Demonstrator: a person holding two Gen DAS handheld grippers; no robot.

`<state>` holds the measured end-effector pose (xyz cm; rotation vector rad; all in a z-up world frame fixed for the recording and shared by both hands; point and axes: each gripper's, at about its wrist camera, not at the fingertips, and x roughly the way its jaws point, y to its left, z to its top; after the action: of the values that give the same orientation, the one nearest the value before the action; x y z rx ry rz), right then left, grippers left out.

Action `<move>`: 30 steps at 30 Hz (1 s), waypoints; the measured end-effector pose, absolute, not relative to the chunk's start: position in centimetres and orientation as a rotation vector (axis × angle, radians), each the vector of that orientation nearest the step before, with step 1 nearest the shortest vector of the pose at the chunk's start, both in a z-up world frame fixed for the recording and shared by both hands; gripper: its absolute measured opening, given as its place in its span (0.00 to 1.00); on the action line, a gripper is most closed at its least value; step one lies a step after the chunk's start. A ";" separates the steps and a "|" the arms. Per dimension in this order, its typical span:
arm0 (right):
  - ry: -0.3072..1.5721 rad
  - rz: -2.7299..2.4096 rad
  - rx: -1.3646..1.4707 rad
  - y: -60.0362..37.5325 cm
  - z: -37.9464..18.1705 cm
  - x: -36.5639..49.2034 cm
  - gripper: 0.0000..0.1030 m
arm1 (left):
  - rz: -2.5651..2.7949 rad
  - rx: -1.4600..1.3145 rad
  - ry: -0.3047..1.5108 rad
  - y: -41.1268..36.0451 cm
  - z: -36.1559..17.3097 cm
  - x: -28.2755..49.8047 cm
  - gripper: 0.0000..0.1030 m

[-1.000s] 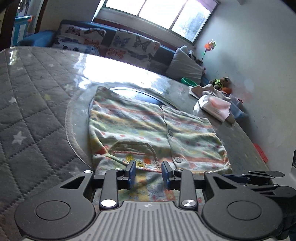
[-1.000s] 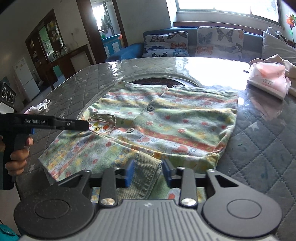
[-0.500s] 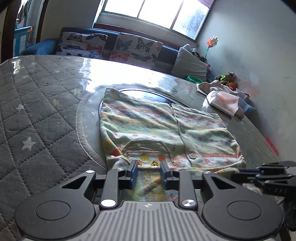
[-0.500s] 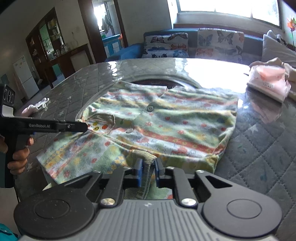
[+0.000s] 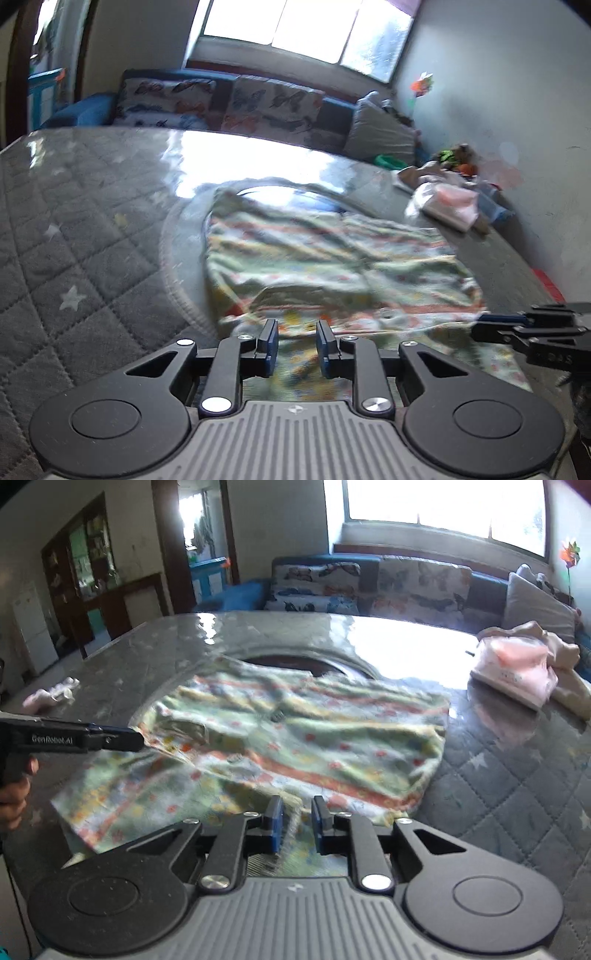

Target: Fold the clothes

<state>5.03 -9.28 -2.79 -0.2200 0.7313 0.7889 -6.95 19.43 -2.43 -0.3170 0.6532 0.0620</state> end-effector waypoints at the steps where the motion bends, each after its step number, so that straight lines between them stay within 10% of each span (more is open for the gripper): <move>1: 0.725 0.798 -0.218 -9.2 -2.6 4.9 0.18 | 0.040 -0.306 0.644 19.0 -2.1 -7.1 0.24; 4: 0.713 0.841 -0.226 -8.5 -2.3 4.3 0.32 | -0.022 -0.288 0.643 17.5 -1.7 -7.0 0.27; 30: 0.702 0.928 -0.393 -6.8 -4.0 -0.6 0.42 | 0.013 -0.247 0.672 16.7 -3.4 -11.9 0.30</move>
<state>-0.60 -6.78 -4.04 -0.3934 0.7019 0.9283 -11.88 16.74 -3.40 -0.2465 0.6715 0.0126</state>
